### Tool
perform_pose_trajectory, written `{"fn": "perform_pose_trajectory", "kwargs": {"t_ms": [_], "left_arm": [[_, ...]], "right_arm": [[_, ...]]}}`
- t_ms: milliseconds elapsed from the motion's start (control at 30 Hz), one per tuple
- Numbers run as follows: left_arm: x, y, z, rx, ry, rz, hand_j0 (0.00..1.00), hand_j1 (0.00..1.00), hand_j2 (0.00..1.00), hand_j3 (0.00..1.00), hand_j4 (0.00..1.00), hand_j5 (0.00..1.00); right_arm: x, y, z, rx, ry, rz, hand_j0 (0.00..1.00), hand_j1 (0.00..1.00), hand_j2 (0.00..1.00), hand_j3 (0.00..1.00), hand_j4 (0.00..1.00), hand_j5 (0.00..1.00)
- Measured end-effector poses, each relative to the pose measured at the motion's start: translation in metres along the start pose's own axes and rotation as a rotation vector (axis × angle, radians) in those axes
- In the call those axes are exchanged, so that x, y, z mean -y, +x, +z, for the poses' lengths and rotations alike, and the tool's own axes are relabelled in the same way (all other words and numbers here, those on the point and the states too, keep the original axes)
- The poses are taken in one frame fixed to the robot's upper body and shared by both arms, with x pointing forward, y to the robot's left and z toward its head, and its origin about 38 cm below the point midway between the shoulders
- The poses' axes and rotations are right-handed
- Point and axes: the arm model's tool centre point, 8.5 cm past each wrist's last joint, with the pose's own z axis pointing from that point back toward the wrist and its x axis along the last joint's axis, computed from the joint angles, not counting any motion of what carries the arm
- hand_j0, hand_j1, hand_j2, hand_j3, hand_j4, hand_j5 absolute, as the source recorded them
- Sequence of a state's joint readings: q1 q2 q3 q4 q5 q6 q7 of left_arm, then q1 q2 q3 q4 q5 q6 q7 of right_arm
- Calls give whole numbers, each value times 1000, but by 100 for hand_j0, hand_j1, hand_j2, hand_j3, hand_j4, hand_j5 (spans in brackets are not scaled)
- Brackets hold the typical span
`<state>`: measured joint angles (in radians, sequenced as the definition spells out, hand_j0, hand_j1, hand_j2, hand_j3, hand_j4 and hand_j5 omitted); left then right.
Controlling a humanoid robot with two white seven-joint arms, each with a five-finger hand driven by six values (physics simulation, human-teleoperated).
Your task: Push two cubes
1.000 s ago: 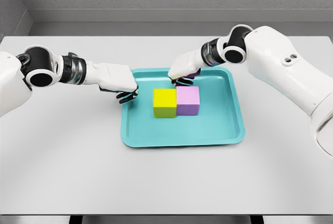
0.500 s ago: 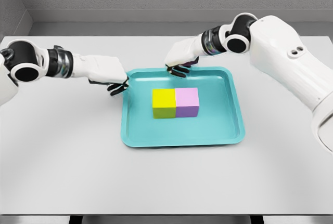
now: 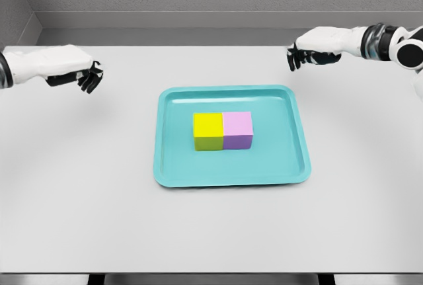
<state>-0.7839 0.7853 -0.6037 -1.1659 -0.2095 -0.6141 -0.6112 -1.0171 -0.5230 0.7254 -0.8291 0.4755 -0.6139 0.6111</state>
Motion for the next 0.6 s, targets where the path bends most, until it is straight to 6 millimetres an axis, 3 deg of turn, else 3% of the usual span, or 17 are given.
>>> {"fn": "perform_pose_trajectory", "kwargs": {"t_ms": [67,100,133,167,200,233,367,600], "left_arm": [[22,-16,3,-7,46,148,23,23,23,23,23,23],[24,-25,5,-18,82,204,23,23,23,23,23,23],[25,-34,10,-34,115,252,33,33,33,33,33,33],[28,-43,15,-53,141,295,49,49,49,49,49,49],[31,-50,19,-68,162,329,78,78,78,78,78,78],[34,-54,21,-78,176,356,100,100,100,100,100,100],[42,-66,28,-107,204,414,100,100,100,100,100,100],[44,-68,29,-102,227,446,100,100,100,100,100,100]], "right_arm": [[-17,-7,5,-15,19,-23,100,100,100,100,100,100],[-23,-11,9,-25,27,-32,100,100,100,100,100,100],[-28,-16,14,-38,32,-40,100,100,100,100,100,100],[-29,-21,20,-51,33,-43,100,100,100,100,100,100],[-29,-26,26,-65,27,-46,100,100,100,100,100,100],[-34,-32,33,-78,22,-62,100,100,100,100,100,100],[-27,-48,57,-123,-31,-88,100,100,100,100,100,100],[-25,-52,64,-134,-45,-91,100,100,100,100,100,100]]}}
